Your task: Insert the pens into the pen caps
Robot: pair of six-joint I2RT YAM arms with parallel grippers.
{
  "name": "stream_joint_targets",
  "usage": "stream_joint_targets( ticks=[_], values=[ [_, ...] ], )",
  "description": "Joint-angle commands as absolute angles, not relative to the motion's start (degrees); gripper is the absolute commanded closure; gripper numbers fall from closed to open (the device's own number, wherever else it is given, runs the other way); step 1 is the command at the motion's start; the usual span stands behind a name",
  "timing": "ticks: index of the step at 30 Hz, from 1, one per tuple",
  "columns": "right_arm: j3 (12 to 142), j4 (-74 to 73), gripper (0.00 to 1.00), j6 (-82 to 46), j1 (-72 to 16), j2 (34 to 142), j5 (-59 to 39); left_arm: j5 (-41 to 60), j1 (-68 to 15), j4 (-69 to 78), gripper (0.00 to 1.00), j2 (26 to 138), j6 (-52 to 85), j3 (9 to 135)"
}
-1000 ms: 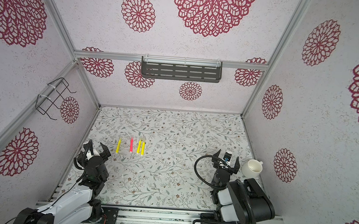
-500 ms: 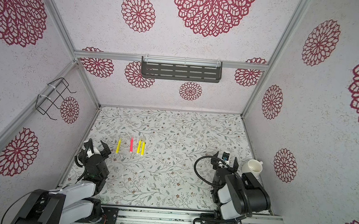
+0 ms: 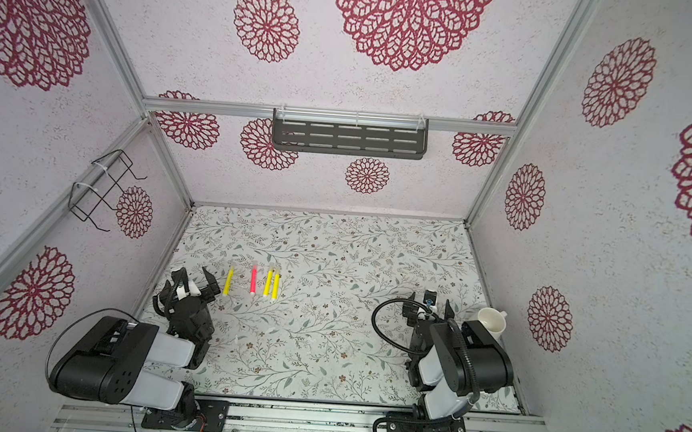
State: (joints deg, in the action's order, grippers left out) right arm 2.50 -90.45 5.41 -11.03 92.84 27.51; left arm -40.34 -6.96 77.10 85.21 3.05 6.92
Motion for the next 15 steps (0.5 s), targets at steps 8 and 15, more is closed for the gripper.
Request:
stream_joint_targets(
  ticks=[8,15],
  values=[
    [3.3,-96.7,0.01,6.5,-10.7,92.8,23.7,-33.1,-7.3,81.4,0.01,91.4,-2.2,10.6],
    [3.6,-96.4,0.01,6.9,-10.6,92.9,22.4,-25.6,-7.7,81.4,0.01,91.6,-5.9,10.0]
  ],
)
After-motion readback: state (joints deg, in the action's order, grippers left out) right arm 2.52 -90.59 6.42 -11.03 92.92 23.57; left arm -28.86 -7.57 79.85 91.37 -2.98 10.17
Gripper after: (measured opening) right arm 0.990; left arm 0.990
